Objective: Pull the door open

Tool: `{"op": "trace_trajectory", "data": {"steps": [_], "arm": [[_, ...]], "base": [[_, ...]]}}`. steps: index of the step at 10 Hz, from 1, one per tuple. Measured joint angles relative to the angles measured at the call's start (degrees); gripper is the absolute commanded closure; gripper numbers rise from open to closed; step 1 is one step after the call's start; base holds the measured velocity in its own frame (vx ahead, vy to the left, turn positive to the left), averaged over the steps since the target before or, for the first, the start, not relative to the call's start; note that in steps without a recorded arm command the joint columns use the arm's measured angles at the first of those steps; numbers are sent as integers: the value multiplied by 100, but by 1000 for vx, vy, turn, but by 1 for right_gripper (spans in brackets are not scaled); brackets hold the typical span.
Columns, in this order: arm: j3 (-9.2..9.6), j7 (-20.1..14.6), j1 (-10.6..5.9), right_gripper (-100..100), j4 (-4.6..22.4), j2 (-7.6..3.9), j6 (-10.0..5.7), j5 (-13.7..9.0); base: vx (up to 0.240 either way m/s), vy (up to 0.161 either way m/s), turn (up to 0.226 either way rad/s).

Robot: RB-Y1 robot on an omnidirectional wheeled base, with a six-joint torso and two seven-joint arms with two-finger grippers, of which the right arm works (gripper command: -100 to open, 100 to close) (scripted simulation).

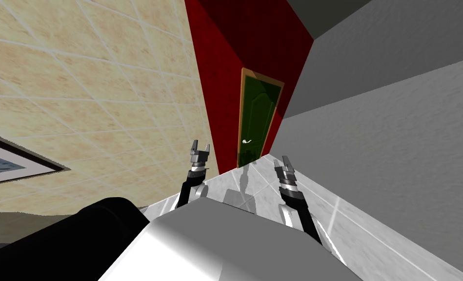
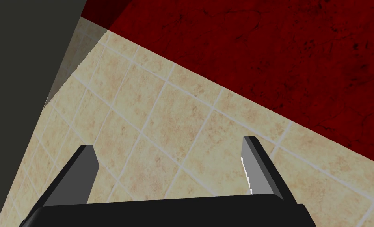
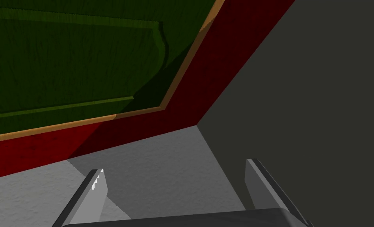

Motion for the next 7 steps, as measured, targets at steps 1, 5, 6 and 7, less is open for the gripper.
{"op": "trace_trajectory", "data": {"steps": [1,5,6,7], "arm": [[2,-40,-13,-100,122,-36,-56,14],[8,-192,-190,-100,631,-168,-186,90],[11,-238,-213,-100,752,-204,-236,108],[15,-273,-277,-100,905,-230,-276,131]], "base": [[90,-7,60],[97,-16,80],[90,-29,76],[86,-11,85]]}}
